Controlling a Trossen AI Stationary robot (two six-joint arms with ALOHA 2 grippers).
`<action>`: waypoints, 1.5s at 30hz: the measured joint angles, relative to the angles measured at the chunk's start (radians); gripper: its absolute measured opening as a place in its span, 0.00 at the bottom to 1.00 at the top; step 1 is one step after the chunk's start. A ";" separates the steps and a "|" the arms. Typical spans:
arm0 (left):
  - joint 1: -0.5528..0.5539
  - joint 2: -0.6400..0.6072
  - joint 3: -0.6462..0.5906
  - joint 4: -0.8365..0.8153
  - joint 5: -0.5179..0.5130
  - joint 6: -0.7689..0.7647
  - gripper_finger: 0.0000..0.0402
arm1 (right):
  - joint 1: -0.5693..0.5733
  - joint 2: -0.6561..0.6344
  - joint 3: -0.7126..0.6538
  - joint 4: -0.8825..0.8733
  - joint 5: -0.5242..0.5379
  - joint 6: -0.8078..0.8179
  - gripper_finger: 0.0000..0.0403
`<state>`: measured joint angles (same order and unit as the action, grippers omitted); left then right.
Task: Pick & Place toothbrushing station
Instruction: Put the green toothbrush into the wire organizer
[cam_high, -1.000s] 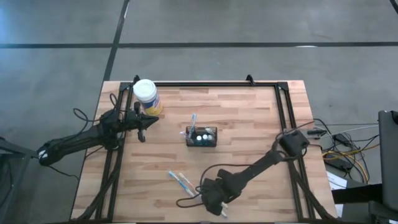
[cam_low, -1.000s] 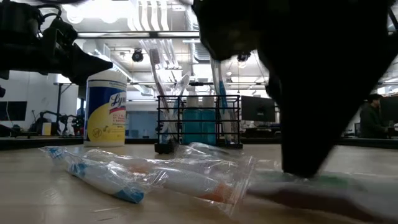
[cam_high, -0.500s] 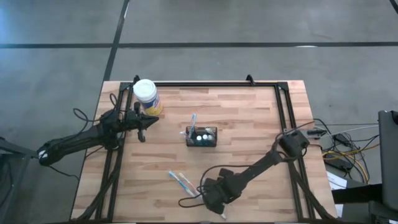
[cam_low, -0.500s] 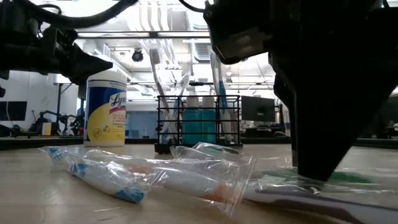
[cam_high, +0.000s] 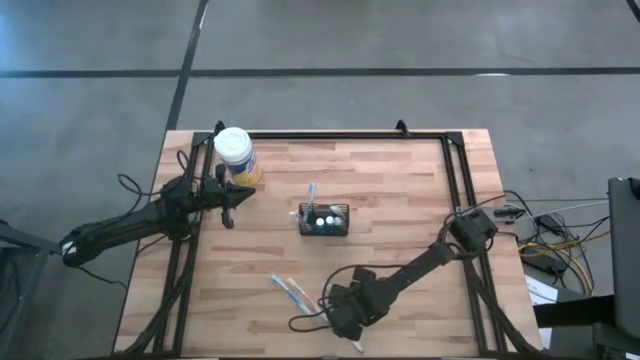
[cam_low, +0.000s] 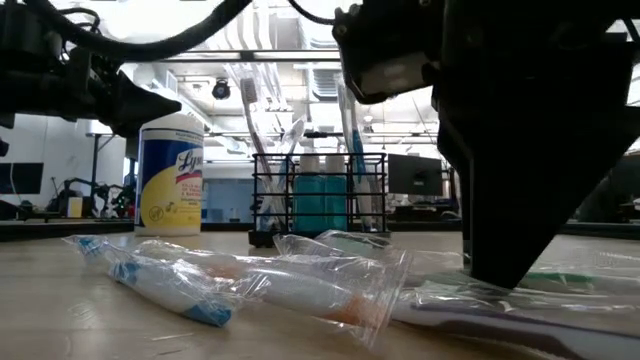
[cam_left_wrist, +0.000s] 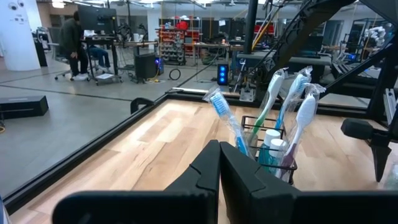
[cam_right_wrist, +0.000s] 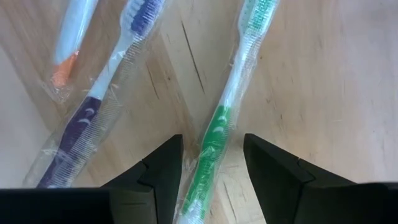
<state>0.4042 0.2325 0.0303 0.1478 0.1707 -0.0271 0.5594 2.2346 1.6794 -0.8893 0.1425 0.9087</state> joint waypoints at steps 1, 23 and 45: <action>0.000 0.000 0.000 0.000 0.000 0.000 0.03 | 0.000 0.001 0.000 0.000 -0.004 -0.002 0.42; 0.000 0.000 -0.001 0.000 0.000 -0.002 0.03 | 0.008 -0.093 -0.008 -0.007 0.154 -0.093 0.03; 0.000 0.000 -0.001 0.017 -0.002 0.008 0.03 | 0.000 -0.737 -0.411 0.807 0.352 -0.986 0.03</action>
<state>0.4046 0.2325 0.0296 0.1646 0.1687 -0.0194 0.5594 1.4980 1.2681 -0.0822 0.4946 -0.0775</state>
